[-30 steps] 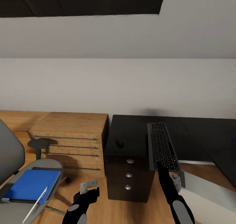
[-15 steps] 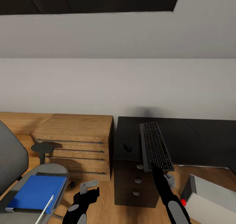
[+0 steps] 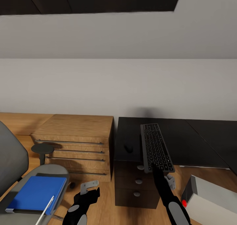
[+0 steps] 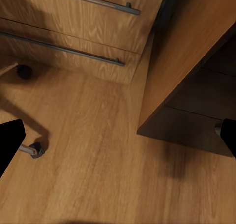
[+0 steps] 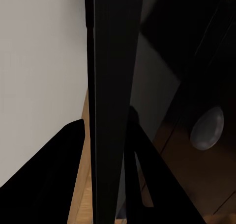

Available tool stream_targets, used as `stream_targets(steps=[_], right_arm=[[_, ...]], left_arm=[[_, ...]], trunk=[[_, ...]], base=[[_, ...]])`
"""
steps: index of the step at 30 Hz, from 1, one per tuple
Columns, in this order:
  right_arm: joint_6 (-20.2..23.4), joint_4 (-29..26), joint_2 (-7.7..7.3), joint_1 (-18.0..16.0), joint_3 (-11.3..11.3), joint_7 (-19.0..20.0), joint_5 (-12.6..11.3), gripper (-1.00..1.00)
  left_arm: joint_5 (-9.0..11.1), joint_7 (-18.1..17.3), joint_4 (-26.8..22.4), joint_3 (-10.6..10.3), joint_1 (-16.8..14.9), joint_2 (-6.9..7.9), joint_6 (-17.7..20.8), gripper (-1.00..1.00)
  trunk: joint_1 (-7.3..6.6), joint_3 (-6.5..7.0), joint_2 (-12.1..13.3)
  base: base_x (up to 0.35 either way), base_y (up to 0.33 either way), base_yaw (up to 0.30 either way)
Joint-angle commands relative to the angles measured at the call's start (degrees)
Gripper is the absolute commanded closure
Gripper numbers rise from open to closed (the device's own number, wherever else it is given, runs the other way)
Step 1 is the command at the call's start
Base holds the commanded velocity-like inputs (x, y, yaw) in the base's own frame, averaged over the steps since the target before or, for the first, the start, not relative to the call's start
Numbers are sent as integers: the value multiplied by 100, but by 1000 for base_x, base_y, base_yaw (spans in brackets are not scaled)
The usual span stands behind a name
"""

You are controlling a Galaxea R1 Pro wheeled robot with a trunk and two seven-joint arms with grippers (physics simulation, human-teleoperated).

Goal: In the bedroom, organize the workspace by keeping the computer under the desk, ensuring the monitor is on the desk, placing the keyboard on the desk next to the monitor, placing the mouse on the desk next to the keyboard, moving the folder from the swivel chair onto the desk next to the mouse, stacking the notebook on top of the folder with the pen on top of the notebook, and positioning the swivel chair next to the desk.

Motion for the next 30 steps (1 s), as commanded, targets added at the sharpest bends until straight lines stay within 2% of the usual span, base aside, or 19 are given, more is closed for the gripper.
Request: stream_targets(steps=[1,30], right_arm=[[2,3,6,-3,-8,25,-62,100],[20,-9,-21,-3,-9,12,-54,100]], left_arm=[[53,49,-8,-7,-4,2,12,-100],[48,32,0,-13,-4,2,12,-100]], trunk=[[0,-6,-3],[0,-6,-3]], base=[[0,0,0],[26,0,0]])
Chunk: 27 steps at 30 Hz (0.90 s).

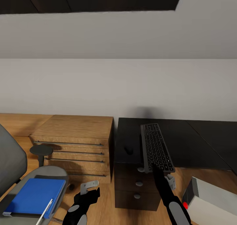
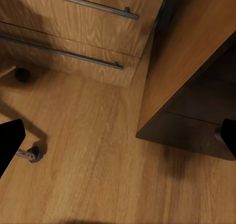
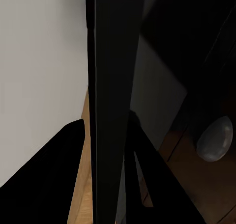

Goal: In the bedroom, organize the workspace by keeping the computer under the desk, ensuring the monitor is on the desk, placing the keyboard on the desk next to the monitor, placing the mouse on the desk next to the keyboard, moving the folder from the swivel chair onto the desk next to the mouse, stacking the notebook on top of the folder with the pen on top of the notebook, and positioning the swivel chair next to the desk.

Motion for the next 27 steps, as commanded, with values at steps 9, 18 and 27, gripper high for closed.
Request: stream_targets(steps=[9,18,27], right_arm=[[4,-11,-3,-3,-7,20,-54,-100],[4,-11,-5,-3,-7,20,-52,-100],[-2,-4,-5,-3,-4,9,-45,-100]], left_arm=[[53,48,-8,-3,-4,10,12,-100],[58,37,0,5,-4,25,12,-100],[65,39,1,0,-4,21,20,-100]], trunk=[[0,-6,-3],[0,-6,-3],[0,-6,-3]], base=[[0,0,0],[-5,0,0],[-286,0,0]])
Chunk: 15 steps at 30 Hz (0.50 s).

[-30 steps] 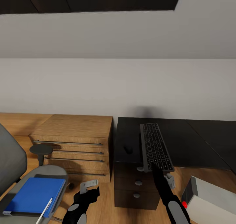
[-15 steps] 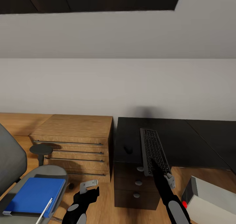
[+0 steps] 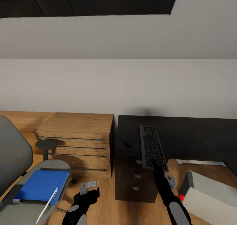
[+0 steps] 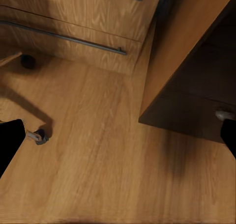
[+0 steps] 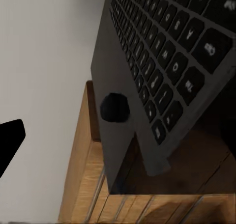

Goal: In the bedroom, organize the workspace by keeping the computer under the desk, ensuring the monitor is on the desk, placing the keyboard on the desk next to the monitor, placing the mouse on the desk next to the keyboard, moving the folder from the swivel chair onto the desk next to the mouse, stacking the notebook on top of the folder with the pen on top of the notebook, and positioning the swivel chair next to the desk.

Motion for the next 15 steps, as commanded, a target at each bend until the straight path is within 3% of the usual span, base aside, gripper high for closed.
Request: stream_targets(steps=[1,15], right_arm=[[3,2,4,-3,-6,25,-59,-100],[3,110,12,-3,120,-10,-25,-100]], left_arm=[[50,48,-8,-11,-4,2,12,-100],[77,40,0,-19,-4,-11,21,-100]], trunk=[[-4,-6,-3],[-4,-6,-3]], base=[[-334,0,0],[-337,0,0]])
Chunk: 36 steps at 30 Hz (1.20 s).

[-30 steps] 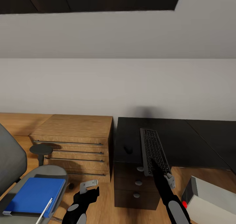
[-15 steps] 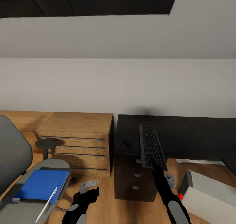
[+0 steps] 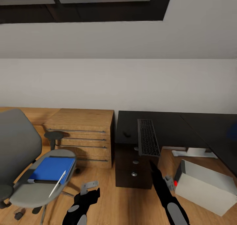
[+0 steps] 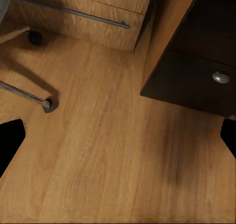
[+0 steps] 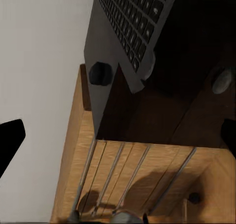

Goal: In the bedroom, organize the workspace by keeping the computer under the desk, ensuring the monitor is on the desk, placing the keyboard on the desk next to the monitor, placing the mouse on the desk next to the keyboard, moving the folder from the swivel chair onto the desk next to the mouse, stacking the notebook on top of the folder with the pen on top of the notebook, and positioning the swivel chair next to the desk.

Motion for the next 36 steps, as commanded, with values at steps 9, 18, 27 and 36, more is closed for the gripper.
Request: stream_targets(steps=[9,18,27,36], right_arm=[[-1,32,-65,-3,49,20,-38,-100],[-37,1408,-503,-3,139,20,752,-100],[-1671,3479,-542,-3,143,20,3309,-100],[-2635,4599,-565,-21,120,-118,3653,-100]], left_arm=[[58,47,-1,-11,-4,-2,20,-100],[32,29,1175,-18,-4,4,-16,-100],[27,42,1916,-15,-4,5,-497,-100],[20,26,3005,-20,-4,-11,-840,-100]], trunk=[[-4,-6,-4],[-26,12,37],[-224,174,398],[-421,335,758]], base=[[-332,-24,0],[-82,-18,0],[-2,0,0],[0,0,0]])
